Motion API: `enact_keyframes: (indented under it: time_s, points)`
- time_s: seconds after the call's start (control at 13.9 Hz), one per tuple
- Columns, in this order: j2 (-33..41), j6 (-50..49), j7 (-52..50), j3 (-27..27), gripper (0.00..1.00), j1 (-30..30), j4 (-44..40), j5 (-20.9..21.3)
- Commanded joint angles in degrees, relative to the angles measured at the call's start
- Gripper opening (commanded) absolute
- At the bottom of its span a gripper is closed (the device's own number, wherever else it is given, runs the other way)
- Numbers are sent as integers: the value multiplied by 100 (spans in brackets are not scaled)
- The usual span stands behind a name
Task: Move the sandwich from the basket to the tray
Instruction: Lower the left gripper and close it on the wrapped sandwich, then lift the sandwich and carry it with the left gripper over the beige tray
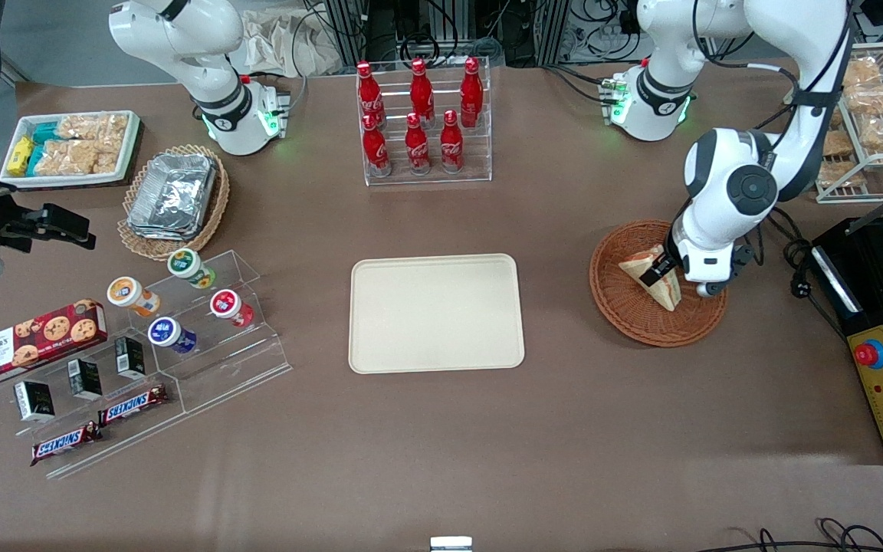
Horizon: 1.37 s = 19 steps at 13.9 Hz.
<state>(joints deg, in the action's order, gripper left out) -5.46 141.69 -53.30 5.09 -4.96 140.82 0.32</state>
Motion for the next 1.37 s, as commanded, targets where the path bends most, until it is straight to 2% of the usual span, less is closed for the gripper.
enact_keyframes:
  time_s: [0.0, 0.14, 0.43, 0.65, 0.79, 1.01, 1.15, 1.3]
  points:
    - [-245, 630, -172, 9, 85, -5, 191, 12]
    - [-315, 640, -163, 9, 0, -5, 165, 12]
    - [-150, 509, -102, -8, 0, -5, 68, 73]
    - [456, -673, 432, -87, 0, 12, -352, 100]
    - [563, -1981, 1003, -193, 0, 12, -1228, 100]
    - [388, -3987, 1348, -184, 0, 4, -2942, 65]
    - [405, -4464, 1436, -106, 0, -75, -3507, 47]
    - [388, -4694, 1778, 253, 0, -119, -3999, 30]
